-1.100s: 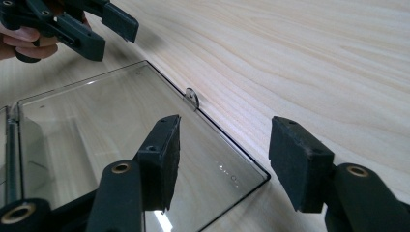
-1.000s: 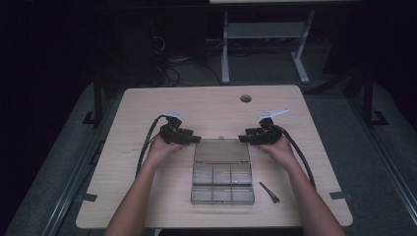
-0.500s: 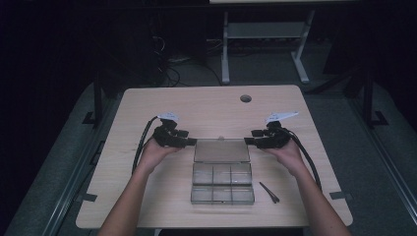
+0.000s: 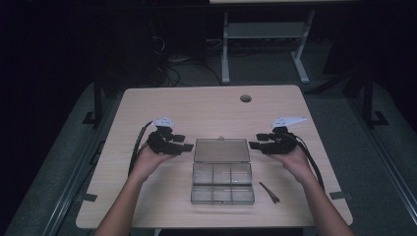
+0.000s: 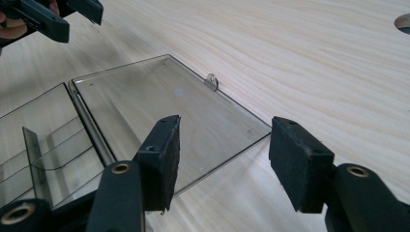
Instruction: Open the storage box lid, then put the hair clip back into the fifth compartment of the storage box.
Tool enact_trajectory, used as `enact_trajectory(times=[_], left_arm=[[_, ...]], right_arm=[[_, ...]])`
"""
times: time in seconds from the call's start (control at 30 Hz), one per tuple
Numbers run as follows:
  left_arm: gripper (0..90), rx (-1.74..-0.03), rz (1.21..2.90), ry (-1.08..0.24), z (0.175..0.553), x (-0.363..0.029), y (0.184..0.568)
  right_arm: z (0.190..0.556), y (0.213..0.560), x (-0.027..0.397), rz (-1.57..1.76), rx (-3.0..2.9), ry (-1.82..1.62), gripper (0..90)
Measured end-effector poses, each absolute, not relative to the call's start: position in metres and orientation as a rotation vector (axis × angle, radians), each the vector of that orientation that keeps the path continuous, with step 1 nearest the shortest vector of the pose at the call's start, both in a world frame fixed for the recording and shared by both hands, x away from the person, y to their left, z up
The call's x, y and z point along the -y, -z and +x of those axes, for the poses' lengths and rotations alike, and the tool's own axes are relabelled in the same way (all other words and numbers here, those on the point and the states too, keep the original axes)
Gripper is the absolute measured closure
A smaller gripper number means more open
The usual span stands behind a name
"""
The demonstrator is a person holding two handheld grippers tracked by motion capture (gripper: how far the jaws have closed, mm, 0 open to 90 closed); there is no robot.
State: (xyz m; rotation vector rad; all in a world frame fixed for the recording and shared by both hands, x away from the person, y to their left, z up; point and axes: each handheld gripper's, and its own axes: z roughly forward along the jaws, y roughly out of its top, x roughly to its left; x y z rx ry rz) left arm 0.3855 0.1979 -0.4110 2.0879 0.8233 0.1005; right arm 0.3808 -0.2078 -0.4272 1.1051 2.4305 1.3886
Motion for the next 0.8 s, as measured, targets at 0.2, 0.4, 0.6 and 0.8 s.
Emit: enact_trajectory(times=[0.2, 0.4, 0.6, 0.8], left_arm=[[38.6, -0.809, 2.092, -0.121, 0.374, -0.201, 0.406], [38.7, -0.804, 2.1, -0.134, 0.362, -0.204, 0.405], [38.6, -0.803, 2.111, -0.138, 0.349, -0.207, 0.405], [38.6, -0.807, 2.12, -0.158, 0.336, -0.209, 0.407]], right_arm=[[0.373, 0.427, 0.21, 1.101, -2.427, -1.382, 44.5], [0.363, 0.423, 0.214, 1.1, -2.423, -1.391, 44.4], [0.35, 0.422, 0.219, 1.094, -2.424, -1.383, 44.6], [0.336, 0.422, 0.226, 1.097, -2.411, -1.387, 44.6]])
